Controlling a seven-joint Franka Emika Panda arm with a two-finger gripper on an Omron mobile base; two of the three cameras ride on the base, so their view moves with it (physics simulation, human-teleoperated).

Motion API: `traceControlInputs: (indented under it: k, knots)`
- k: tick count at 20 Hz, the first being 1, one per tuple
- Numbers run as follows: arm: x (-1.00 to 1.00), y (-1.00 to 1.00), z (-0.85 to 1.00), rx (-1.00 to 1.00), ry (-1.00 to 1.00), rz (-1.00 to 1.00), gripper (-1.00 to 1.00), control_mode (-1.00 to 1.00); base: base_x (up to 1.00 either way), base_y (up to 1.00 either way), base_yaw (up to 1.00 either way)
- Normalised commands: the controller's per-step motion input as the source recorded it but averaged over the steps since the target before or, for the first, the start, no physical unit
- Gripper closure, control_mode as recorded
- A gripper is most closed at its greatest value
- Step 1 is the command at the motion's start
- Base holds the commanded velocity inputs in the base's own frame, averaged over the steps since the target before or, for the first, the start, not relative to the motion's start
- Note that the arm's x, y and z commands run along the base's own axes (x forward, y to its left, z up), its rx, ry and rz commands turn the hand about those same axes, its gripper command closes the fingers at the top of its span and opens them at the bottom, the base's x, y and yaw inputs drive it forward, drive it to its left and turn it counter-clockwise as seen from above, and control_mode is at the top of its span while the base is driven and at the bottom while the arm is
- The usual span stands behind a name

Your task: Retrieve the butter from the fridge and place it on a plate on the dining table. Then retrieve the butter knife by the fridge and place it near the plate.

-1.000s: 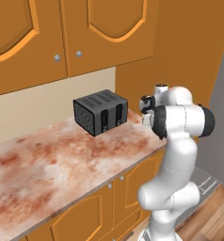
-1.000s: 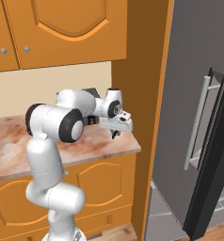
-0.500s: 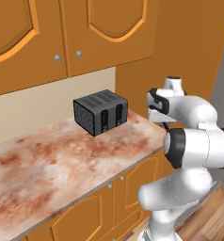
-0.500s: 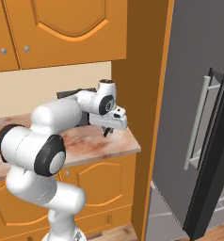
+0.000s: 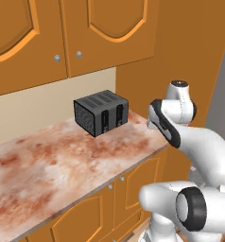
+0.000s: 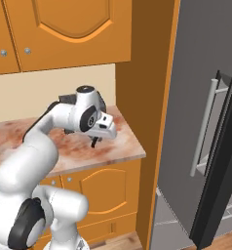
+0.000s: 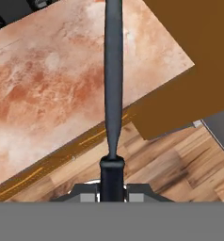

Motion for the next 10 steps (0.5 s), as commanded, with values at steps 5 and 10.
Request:
traceControlInputs:
  k: [5, 10]
  knots:
    - [-0.59, 0.46, 0.53, 0.01, 0.00, -0.02, 1.00, -1.00, 0.00, 0.00, 0.00]
    - [-0.57, 0.36, 0.31, 0.02, 0.00, -0.03, 1.00, -1.00, 0.00, 0.00, 0.00]
